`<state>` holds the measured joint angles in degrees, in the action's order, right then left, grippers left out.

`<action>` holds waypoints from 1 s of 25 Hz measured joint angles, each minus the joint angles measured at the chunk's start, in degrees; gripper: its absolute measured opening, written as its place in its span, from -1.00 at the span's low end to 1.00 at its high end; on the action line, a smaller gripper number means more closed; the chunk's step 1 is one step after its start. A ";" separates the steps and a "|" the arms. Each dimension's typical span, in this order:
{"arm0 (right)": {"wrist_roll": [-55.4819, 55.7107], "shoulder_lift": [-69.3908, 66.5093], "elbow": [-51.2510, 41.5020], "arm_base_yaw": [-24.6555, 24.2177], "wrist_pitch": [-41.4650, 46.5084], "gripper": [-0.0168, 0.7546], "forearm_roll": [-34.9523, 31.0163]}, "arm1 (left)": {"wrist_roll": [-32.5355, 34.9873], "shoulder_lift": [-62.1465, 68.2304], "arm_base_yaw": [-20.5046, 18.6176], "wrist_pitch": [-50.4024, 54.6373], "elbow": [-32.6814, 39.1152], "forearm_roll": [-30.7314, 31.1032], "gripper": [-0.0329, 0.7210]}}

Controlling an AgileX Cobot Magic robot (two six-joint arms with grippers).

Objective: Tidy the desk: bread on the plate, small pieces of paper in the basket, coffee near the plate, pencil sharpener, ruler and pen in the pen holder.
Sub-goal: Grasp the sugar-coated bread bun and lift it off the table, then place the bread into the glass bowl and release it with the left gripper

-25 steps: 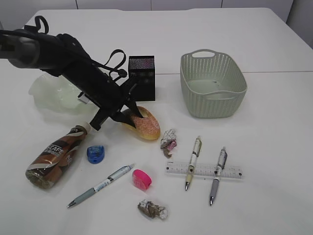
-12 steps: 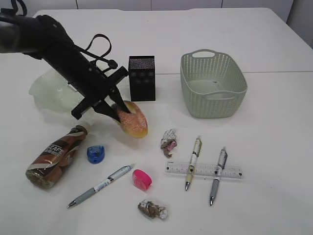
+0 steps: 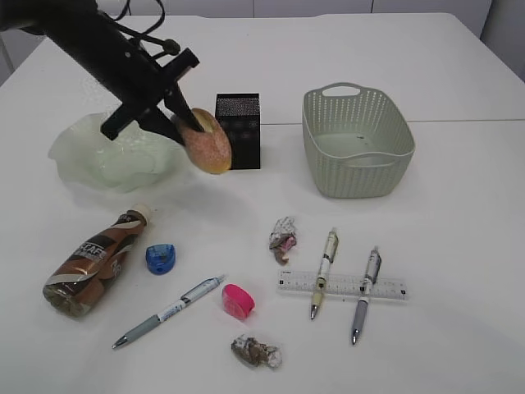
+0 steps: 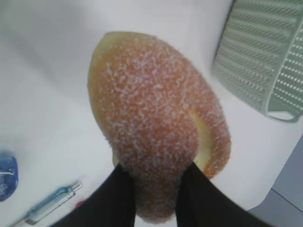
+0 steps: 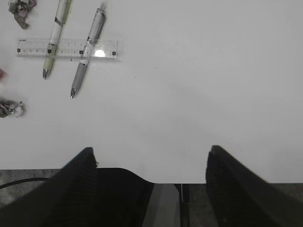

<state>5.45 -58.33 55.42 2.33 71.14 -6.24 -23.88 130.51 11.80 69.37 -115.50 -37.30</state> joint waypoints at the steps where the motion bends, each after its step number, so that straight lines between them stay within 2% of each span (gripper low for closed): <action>1: 0.00 0.00 0.00 0.00 0.00 0.41 0.00 | 0.00 -0.09 -0.58 0.03 -0.61 0.26 -0.51; 7: -0.13 0.00 0.00 0.00 0.00 0.41 0.00 | 0.31 -0.56 -4.54 0.25 -1.80 5.02 -0.51; 11: -0.13 0.00 0.00 0.00 0.00 0.41 0.00 | 2.59 -0.56 -5.73 0.38 -1.89 13.51 -0.51; 14: -0.13 0.00 0.00 0.00 0.00 0.41 0.36 | 4.82 -0.56 -5.85 0.73 -1.89 22.74 -0.51; 19: -0.13 0.00 0.00 0.00 0.00 0.41 0.81 | 6.52 -0.56 -5.85 0.93 -1.89 27.94 -0.51; 25: -0.13 0.00 0.00 0.00 0.00 0.41 0.94 | 8.10 -0.56 -5.85 -0.61 -1.89 31.38 -0.51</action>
<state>5.32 -58.33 55.42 2.33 71.14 -5.30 -15.78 129.96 5.95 68.76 -117.39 -5.92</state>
